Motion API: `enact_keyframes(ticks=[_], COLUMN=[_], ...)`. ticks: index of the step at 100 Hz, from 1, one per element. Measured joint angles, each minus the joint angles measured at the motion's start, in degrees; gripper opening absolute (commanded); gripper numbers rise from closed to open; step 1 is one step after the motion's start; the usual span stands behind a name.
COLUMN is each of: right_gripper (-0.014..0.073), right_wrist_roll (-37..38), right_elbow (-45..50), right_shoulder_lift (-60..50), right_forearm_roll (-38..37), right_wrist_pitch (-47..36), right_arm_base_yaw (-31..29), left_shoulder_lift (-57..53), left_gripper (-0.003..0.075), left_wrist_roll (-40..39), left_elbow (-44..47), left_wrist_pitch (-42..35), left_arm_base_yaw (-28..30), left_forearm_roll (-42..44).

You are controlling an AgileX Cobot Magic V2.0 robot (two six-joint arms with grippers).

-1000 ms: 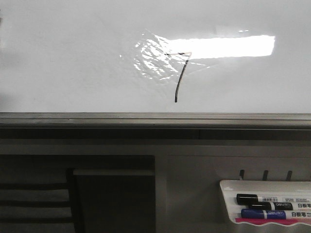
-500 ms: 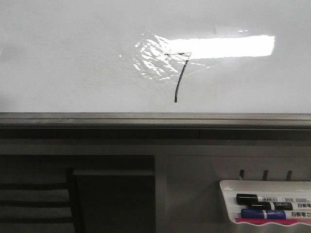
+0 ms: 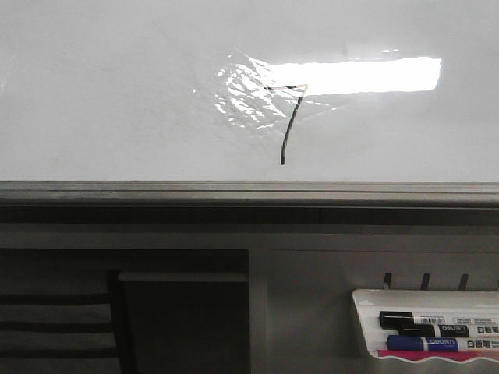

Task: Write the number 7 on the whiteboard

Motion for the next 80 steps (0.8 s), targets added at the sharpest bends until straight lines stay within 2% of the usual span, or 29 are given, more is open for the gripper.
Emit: enact_keyframes(ticks=[11, 17, 34, 43, 50, 80], right_gripper=[0.0351, 0.0315, 0.0041, -0.0068, -0.0071, -0.0071], right_wrist_roll=[0.3, 0.4, 0.5, 0.5, 0.5, 0.5], right_elbow=[7.4, 11.1, 17.8, 19.4, 20.0, 20.3], right_shoulder_lift=[-4.0, -5.7, -7.4, -7.4, -7.4, -7.4], right_forearm_roll=[0.0, 0.0, 0.0, 0.0, 0.0, 0.0], right_wrist_pitch=[-9.9, -14.7, -23.0, -24.8, -25.0, -21.9], right_arm_base_yaw=[0.0, 0.0, 0.0, 0.0, 0.0, 0.0], left_shoulder_lift=[-5.6, -7.9, -9.9, -10.1, -10.1, -10.1], left_gripper=[0.0291, 0.0263, 0.0109, 0.0031, -0.0020, -0.0020], left_wrist_roll=[0.0, 0.0, 0.0, 0.0, 0.0, 0.3], left_elbow=[8.0, 11.3, 16.0, 16.2, 16.2, 16.2], left_wrist_pitch=[-6.2, -9.4, -13.9, -14.5, -14.7, -15.3], left_arm_base_yaw=[0.0, 0.0, 0.0, 0.0, 0.0, 0.0], left_forearm_roll=[0.1, 0.1, 0.1, 0.1, 0.1, 0.1])
